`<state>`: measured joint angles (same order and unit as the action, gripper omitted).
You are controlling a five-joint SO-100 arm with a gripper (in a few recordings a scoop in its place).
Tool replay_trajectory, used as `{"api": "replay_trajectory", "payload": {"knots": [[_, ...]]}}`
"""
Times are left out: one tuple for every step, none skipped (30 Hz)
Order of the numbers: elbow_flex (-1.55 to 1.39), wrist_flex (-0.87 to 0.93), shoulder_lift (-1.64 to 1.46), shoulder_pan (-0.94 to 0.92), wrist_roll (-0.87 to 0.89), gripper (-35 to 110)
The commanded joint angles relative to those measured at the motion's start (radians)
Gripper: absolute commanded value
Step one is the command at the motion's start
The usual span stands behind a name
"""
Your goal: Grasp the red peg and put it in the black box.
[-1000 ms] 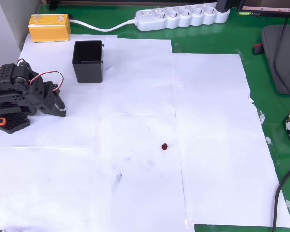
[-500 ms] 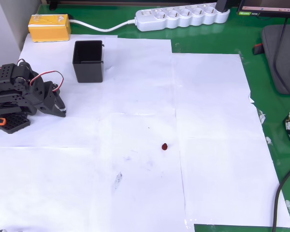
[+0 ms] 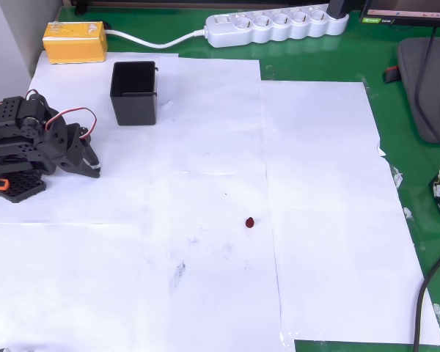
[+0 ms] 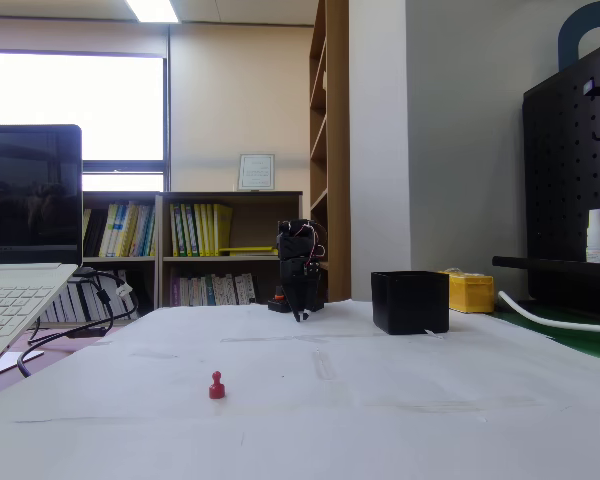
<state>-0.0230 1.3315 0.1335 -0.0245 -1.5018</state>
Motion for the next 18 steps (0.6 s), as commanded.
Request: {"api": "replay_trajectory", "payload": {"knots": [[0.083,0.084,0.104,-0.026,-0.014,0],[0.083,0.087,0.101,-0.026,-0.037,0],[0.083,0.077,0.101,-0.028,-0.133,0],[0.083,0.061,0.101,-0.025,-0.199,0],[0.083,0.032,0.094,-0.02,-0.241,0],[0.083,-0.04,0.055,-0.014,-0.224,0],[0.083,-0.161,-0.006,-0.012,-0.181,0],[0.083,-0.275,-0.067,-0.012,-0.152,0],[0.083,-0.367,-0.114,-0.011,-0.127,0],[0.083,-0.457,-0.164,-0.005,-0.1,0],[0.083,-0.558,-0.232,0.0,-0.087,0],[0.083,-0.672,-0.313,0.003,-0.063,0],[0.083,-0.767,-0.38,0.003,-0.06,0],[0.081,-0.836,-0.439,0.002,-0.063,0],[0.08,-0.879,-0.486,0.003,-0.072,0],[0.078,-0.913,-0.529,0.0,-0.101,0],[0.077,-0.954,-0.583,-0.003,-0.137,0],[0.074,-1.051,-0.666,-0.005,-0.132,0]]}}
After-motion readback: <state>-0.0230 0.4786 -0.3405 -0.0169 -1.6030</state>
